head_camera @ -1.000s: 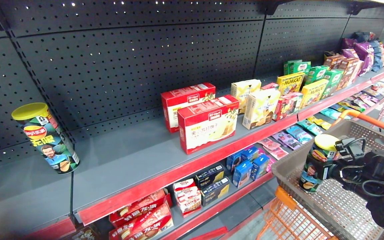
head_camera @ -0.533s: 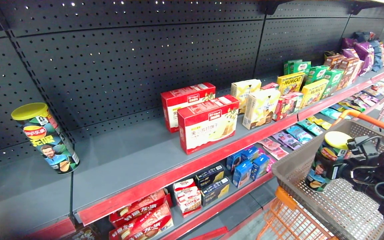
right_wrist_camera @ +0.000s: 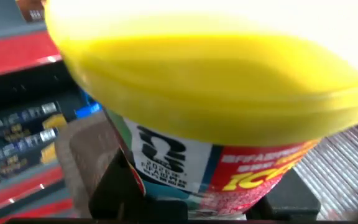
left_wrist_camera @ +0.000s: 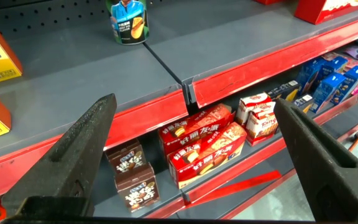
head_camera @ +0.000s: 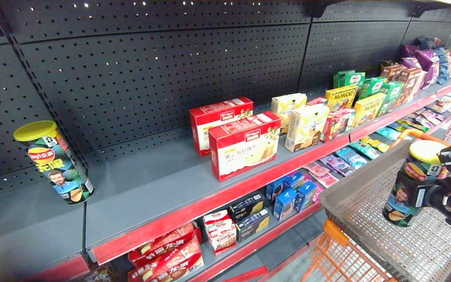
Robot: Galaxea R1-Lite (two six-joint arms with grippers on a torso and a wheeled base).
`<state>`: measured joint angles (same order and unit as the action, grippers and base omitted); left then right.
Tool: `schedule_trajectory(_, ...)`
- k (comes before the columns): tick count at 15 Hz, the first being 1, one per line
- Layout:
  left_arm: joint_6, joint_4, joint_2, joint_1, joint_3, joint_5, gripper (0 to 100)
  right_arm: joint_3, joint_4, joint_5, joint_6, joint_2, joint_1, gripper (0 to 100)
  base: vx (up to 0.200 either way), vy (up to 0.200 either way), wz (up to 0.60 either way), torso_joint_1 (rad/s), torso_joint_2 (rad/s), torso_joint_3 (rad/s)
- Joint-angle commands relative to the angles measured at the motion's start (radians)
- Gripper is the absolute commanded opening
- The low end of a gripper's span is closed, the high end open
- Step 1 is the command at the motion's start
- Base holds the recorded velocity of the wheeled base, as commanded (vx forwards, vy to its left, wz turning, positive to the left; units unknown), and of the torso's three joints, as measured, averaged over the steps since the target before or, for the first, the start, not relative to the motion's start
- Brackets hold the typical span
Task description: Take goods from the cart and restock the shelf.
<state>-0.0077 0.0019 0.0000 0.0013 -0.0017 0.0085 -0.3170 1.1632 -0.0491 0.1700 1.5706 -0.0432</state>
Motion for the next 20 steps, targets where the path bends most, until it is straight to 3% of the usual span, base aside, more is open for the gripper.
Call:
schedule_trajectory(1,-0.002,0.0,0.0,0.0,0.0,0.001,100,-0.022,-0.123,-0.081,0.006,-0.167,0.054,0,0.0,0.0,0.0,0.0,0.0,0.0)
schedule_trajectory(9,-0.002,0.0,0.0,0.0,0.0,0.001,100,0.001,-0.217,-0.123,0.105,-0.333,0.039,0,0.0,0.0,0.0,0.0,0.0,0.0)
schedule_trajectory(13,0.0,0.001,0.0,0.0,0.0,0.001,100,-0.01,-0.379,0.046,0.097,-0.391,-0.01,0,0.0,0.0,0.0,0.0,0.0,0.0)
schedule_trajectory(18,0.0,0.001,0.0,0.0,0.0,0.001,100,-0.146,-0.382,0.055,0.105,-0.297,0.009,0,0.0,0.0,0.0,0.0,0.0,0.0)
schedule_trajectory(20,-0.002,0.0,0.0,0.0,0.0,0.001,100,-0.139,-0.382,0.086,0.105,-0.302,0.039,0,0.0,0.0,0.0,0.0,0.0,0.0)
